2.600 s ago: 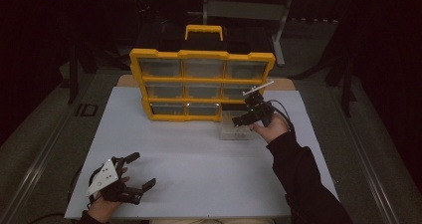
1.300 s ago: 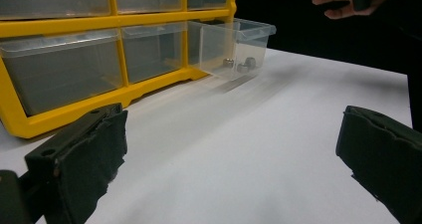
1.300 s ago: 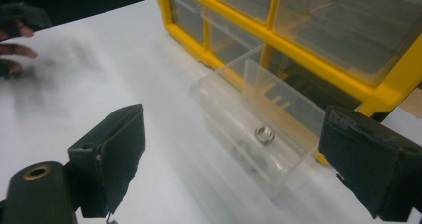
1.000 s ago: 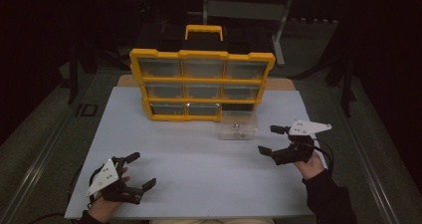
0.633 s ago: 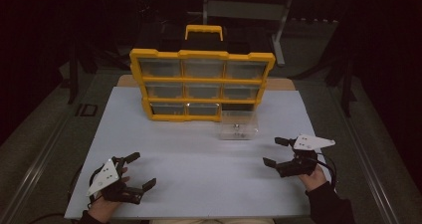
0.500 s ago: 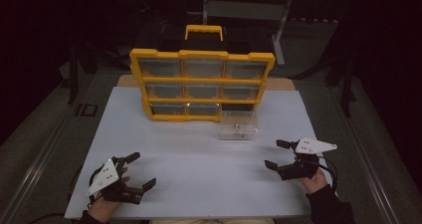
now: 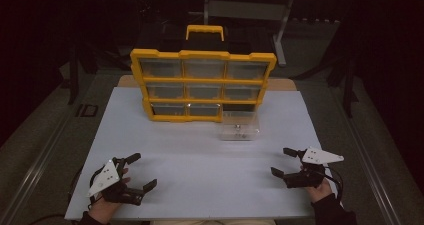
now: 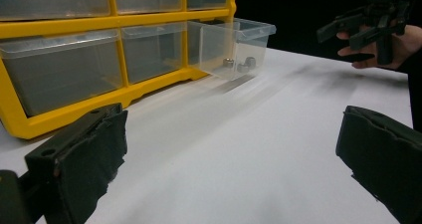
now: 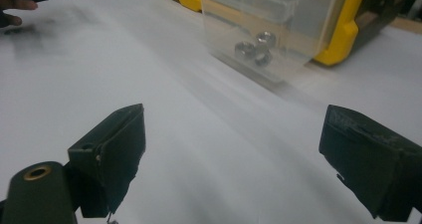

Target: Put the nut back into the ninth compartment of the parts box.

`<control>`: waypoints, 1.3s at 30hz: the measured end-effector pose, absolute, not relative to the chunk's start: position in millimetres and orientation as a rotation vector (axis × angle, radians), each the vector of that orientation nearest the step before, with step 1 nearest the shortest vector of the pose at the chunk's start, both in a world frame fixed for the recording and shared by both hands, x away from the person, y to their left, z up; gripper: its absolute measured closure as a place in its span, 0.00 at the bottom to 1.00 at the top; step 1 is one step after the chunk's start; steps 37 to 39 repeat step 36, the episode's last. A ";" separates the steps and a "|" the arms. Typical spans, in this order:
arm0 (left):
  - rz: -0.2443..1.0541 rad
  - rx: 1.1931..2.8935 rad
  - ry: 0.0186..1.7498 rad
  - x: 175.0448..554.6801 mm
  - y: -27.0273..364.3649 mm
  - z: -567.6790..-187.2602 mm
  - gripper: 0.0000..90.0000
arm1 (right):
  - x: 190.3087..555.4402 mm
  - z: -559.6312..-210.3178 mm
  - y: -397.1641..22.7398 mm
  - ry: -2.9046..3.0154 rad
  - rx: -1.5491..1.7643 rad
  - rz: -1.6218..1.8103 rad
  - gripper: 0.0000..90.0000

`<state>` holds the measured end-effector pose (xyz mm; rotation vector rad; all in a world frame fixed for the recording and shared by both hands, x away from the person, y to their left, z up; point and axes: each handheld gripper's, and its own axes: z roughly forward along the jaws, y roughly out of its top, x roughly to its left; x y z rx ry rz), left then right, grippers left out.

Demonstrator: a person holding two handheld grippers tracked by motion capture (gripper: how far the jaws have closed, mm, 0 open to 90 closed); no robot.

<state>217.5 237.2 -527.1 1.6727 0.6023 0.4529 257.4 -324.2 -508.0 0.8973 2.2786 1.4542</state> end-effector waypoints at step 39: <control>0.447 1.676 0.599 217.3 237.0 -527.5 0.00 | 251.6 -516.3 -334.0 2.227 0.913 1.436 0.12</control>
